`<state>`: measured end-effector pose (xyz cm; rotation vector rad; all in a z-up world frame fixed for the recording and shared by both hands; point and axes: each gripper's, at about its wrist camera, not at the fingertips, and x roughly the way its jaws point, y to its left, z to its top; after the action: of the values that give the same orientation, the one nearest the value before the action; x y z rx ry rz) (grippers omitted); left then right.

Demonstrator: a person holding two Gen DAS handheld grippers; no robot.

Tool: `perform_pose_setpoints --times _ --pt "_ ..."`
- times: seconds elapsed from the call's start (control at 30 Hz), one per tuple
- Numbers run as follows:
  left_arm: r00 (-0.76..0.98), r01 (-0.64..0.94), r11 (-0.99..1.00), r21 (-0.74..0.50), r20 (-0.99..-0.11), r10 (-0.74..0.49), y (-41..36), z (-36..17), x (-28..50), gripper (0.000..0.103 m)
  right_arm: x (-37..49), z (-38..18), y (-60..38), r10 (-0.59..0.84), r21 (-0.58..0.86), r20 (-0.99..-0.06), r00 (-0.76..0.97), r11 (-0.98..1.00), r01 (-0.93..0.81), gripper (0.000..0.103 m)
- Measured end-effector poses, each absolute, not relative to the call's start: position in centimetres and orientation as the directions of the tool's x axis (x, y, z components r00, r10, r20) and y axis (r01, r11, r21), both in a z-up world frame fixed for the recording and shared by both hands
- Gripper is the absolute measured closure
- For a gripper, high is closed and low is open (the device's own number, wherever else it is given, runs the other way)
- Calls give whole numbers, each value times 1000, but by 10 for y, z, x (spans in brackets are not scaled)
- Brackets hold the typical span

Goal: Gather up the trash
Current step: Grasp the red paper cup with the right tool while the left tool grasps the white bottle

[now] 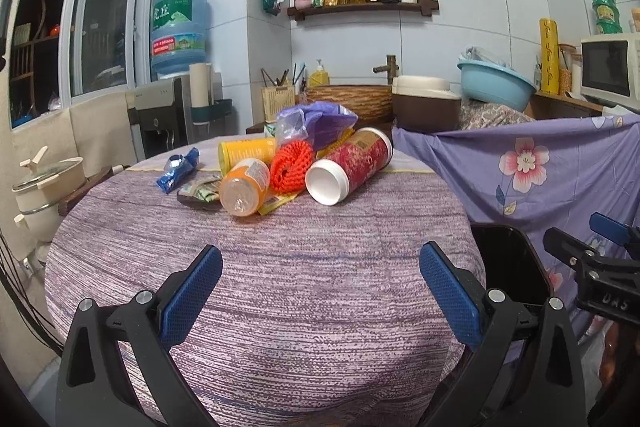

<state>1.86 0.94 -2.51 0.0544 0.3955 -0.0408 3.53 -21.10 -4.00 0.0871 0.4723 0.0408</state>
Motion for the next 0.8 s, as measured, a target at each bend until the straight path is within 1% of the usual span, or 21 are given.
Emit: perform_pose_setpoints --times 0.1,0.17,0.23,0.33,0.43,0.5,0.53,0.7,0.8 --pt "896 75 997 29 -440 -55 12 -30 27 5 52 -51 -211 107 148 -544 832 988 -31 5" --pt "884 84 996 17 -463 -66 14 -32 32 5 62 -59 -210 174 208 -583 794 976 -61 5" --pt "877 92 996 14 -474 -74 17 -33 36 5 67 -63 -209 223 247 -601 768 965 -87 5" --pt "871 96 995 31 -487 -68 22 -33 44 5 78 -62 -207 238 267 -618 749 960 -85 5" --pt "849 96 995 8 -522 -78 33 -33 59 5 104 -70 -211 327 384 -656 680 921 -72 5" --pt "828 94 995 -27 -552 -93 44 -33 71 5 122 -77 -212 399 473 -666 630 879 -57 5" --pt "822 93 995 -39 -560 -99 49 -31 77 5 131 -80 -213 411 500 -677 610 866 -28 5" --pt "820 70 997 -8 -569 -62 71 -20 107 5 173 -69 -202 443 516 -680 584 855 -48 5" --pt "810 68 998 12 -585 -48 80 -11 129 5 212 -54 -192 513 579 -650 561 812 -73 5"
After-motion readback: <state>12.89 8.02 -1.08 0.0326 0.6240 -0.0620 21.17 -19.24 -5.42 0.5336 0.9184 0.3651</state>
